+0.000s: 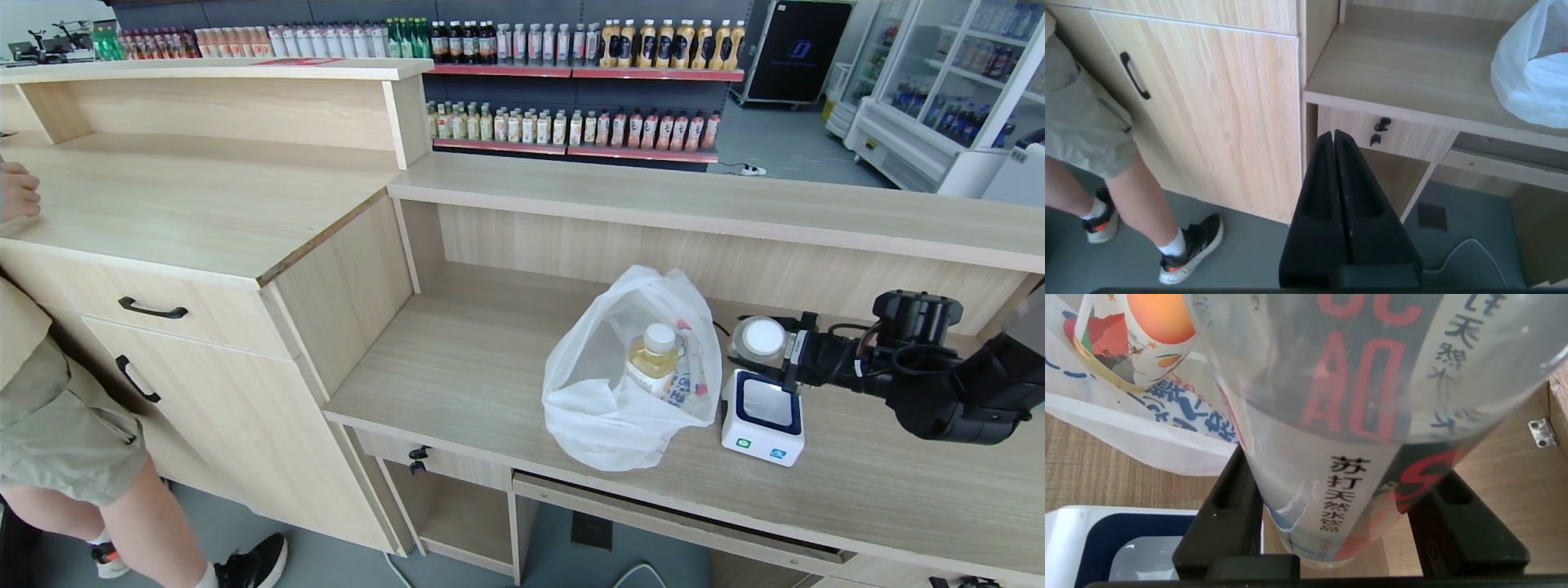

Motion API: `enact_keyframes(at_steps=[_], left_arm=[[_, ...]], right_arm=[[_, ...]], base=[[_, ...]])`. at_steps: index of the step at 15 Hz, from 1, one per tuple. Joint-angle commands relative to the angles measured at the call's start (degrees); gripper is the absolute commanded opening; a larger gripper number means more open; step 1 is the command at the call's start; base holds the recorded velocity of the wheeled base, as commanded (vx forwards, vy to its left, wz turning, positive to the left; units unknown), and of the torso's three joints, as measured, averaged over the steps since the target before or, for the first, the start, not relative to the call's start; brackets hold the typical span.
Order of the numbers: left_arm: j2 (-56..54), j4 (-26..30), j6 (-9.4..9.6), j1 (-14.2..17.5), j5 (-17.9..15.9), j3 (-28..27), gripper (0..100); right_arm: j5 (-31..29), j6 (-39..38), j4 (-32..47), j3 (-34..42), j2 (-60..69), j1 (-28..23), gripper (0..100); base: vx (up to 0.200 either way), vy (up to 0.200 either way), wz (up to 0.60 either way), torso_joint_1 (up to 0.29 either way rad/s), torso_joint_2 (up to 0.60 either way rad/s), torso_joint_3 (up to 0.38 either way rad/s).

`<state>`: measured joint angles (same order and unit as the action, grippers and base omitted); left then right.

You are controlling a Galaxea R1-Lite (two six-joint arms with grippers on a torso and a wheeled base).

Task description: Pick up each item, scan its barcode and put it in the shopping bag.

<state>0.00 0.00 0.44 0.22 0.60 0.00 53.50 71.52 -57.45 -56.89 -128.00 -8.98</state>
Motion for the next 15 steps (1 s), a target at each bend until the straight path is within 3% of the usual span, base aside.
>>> enact_keyframes(at_steps=[1,8,10,11,13,15], left_arm=[[0.0,0.0,0.0,0.0,0.0,0.0,0],[0.0,0.0,0.0,0.0,0.0,0.0,0],[0.0,0.0,0.0,0.0,0.0,0.0,0],[0.0,0.0,0.0,0.0,0.0,0.0,0],[0.0,0.0,0.0,0.0,0.0,0.0,0],[0.0,0.0,0.0,0.0,0.0,0.0,0]], right_arm=[[0.0,0.0,0.1,-0.1,-0.2,0.0,0],[-0.9,-2.4,1.0,-1.2,1.8,0.0,0],[-5.3,-20.5,1.4,-0.8,9.5,-0.4,0],[-11.1,-31.0,1.5,0.5,13.7,-0.9,0],[-28.7,-52.4,3.0,4.9,22.1,-0.4,0],[-40.2,-61.5,2.6,11.1,26.1,0.8,0]], base=[[0.0,0.0,0.0,0.0,0.0,0.0],[0.0,0.0,0.0,0.0,0.0,0.0],[0.0,0.0,0.0,0.0,0.0,0.0],[0.0,0.0,0.0,0.0,0.0,0.0],[0.0,0.0,0.0,0.0,0.0,0.0],[0.0,0.0,0.0,0.0,0.0,0.0]])
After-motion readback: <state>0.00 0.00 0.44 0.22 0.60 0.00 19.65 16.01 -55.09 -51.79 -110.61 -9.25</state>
